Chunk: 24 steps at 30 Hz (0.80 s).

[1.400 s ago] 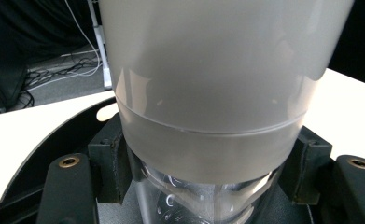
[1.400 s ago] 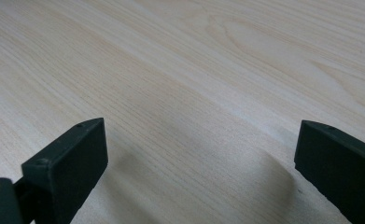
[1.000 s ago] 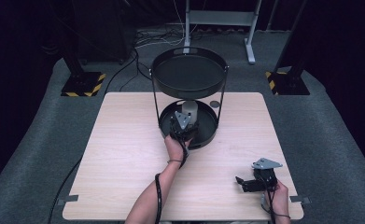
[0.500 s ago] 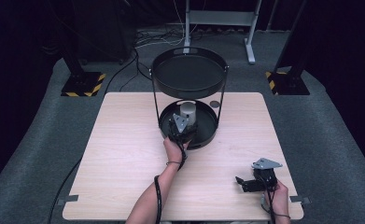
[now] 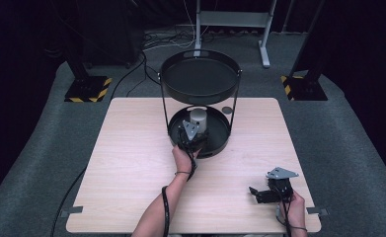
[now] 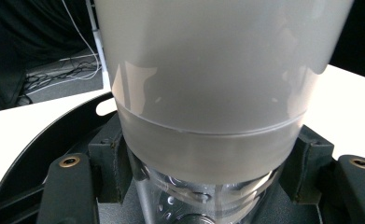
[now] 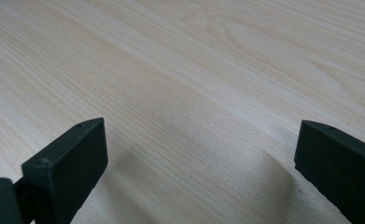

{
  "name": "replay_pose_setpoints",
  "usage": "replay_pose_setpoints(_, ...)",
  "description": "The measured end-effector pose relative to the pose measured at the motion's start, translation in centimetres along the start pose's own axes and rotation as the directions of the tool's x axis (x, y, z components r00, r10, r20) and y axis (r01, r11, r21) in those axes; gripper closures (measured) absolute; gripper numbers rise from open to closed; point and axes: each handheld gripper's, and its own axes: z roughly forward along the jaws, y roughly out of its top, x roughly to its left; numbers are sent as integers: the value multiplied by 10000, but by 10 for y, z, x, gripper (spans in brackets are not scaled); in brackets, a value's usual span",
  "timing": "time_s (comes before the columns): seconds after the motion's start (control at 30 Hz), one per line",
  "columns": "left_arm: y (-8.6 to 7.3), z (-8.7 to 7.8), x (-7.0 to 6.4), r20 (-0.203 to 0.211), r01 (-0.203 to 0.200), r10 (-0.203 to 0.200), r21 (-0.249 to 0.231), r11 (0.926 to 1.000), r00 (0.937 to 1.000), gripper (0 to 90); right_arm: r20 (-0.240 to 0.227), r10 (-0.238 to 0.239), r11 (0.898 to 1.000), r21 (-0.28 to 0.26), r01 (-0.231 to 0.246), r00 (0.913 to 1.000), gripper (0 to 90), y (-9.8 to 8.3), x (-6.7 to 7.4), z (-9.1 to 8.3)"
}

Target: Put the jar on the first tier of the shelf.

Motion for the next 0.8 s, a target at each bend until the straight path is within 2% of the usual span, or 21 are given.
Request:
replay_pose_setpoints(0.13,3,-2,0,-26,-181,182,125,9998,9998,293,6,-6,10000,0,6,10000,21,0,0,0)
replay_pose_setpoints(0.3,13,-9,2,200,-180,169,536,9984,9997,147,2,-10,10000,-27,10,10000,21,0,0,0)
replay_pose_setpoints(0.33,14,-11,3,268,-176,155,775,9968,9995,120,1,-3,10000,-32,3,10000,21,0,0,0)
replay_pose_setpoints(0.43,18,-19,7,341,-519,483,1142,9921,9982,74,-7,-2,10000,-33,2,10000,21,0,0,0)
replay_pose_setpoints(0.47,19,-22,8,368,-497,456,1202,9915,9983,57,-5,-7,10000,-47,7,10000,21,0,0,-1)
replay_pose_setpoints(0.6,21,-34,15,644,-706,601,1753,9820,9961,31,-49,-7,10000,-82,7,10000,21,0,0,-1)
replay_pose_setpoints(0.7,20,-43,20,917,-724,539,2125,9745,9943,11,-48,-19,10000,-77,19,10000,21,0,0,-1)
replay_pose_setpoints(0.8,16,-55,26,1063,-855,599,2559,9629,9925,5,-40,-14,10000,-69,13,10000,21,0,0,-1)
